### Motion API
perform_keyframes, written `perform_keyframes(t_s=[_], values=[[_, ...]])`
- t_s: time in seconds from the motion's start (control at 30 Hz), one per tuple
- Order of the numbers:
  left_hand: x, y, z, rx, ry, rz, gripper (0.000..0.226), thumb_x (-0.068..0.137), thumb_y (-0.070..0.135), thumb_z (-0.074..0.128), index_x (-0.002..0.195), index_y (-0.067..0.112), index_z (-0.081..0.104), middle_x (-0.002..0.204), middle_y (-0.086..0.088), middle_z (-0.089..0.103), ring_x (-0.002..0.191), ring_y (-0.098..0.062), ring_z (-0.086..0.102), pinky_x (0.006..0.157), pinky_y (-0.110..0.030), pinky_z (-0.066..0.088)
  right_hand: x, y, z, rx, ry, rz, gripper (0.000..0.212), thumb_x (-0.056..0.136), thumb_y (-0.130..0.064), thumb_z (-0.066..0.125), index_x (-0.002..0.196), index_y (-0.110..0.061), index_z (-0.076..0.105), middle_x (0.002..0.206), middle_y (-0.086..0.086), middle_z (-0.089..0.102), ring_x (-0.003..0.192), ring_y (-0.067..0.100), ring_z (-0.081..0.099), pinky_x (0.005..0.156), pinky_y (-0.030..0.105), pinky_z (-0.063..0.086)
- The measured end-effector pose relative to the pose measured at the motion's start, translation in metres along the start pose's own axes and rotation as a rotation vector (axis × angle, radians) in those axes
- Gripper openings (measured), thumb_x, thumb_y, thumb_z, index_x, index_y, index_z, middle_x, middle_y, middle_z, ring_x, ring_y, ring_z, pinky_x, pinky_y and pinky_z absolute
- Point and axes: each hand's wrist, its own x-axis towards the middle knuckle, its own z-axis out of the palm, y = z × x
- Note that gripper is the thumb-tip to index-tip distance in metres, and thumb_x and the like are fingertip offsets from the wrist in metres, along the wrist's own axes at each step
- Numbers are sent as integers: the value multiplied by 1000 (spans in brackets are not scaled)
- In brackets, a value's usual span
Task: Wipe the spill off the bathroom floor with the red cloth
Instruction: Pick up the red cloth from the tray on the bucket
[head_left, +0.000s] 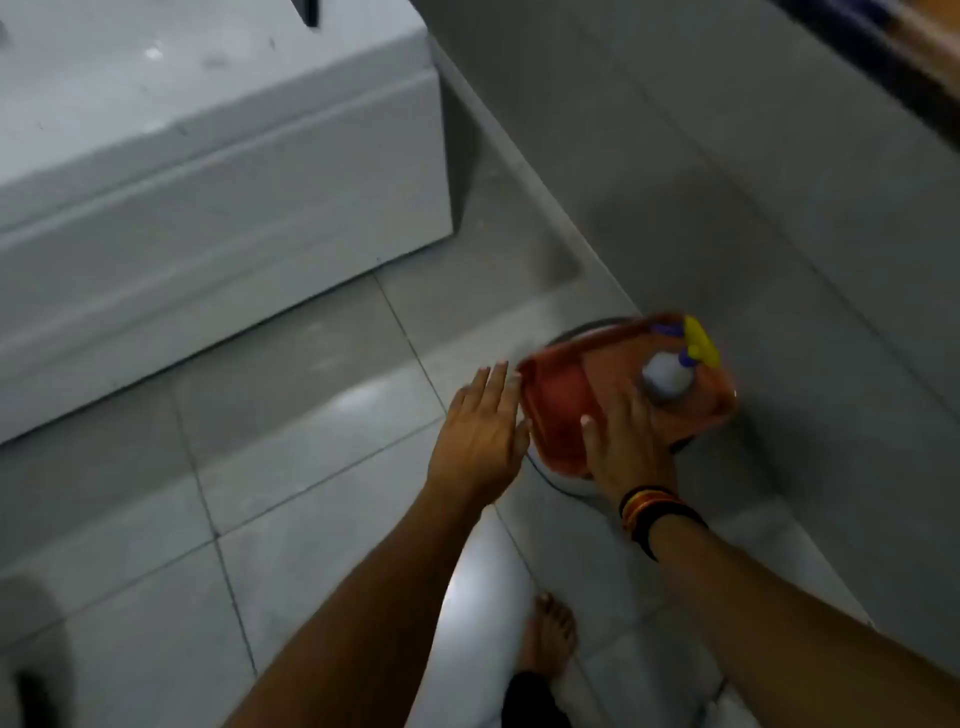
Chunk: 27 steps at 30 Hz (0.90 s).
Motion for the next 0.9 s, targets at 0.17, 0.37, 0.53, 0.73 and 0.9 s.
perform_keyframes(t_s=[0.17,0.37,0.53,0.73,0.9], values=[[85,24,63,-153,-41,-61,52,111,30,44,162,16,41,158,-12,53,137,-34,59,112,-46,53,59,64,46,101,-101,202,53,103,-32,54,147,-2,47,151,22,50,138,40,49,112,47,43],[169,30,115,-206,15,-266,44,108,25,50,150,12,53,146,-12,61,132,-32,61,111,-45,54,110,85,90,97,-202,316,46,94,-38,68,124,-5,60,127,21,66,117,42,63,97,50,54],[195,18,145,-76,49,-310,33,110,23,52,139,8,58,134,-14,67,122,-32,62,106,-42,52,128,93,112,-7,-169,349,48,86,-37,76,121,-6,63,124,19,68,115,40,66,97,47,54],[192,6,118,-162,36,-297,32,103,30,59,122,7,68,122,-14,67,116,-32,59,98,-43,55,127,78,101,397,-158,464,21,83,-24,76,100,-16,66,100,8,68,94,31,65,75,31,47],[138,-23,54,-598,16,-399,28,88,40,70,102,17,62,101,-4,67,91,-24,67,77,-36,60,94,35,76,677,49,465,18,83,-20,75,94,-18,62,93,7,69,82,25,62,66,26,43]])
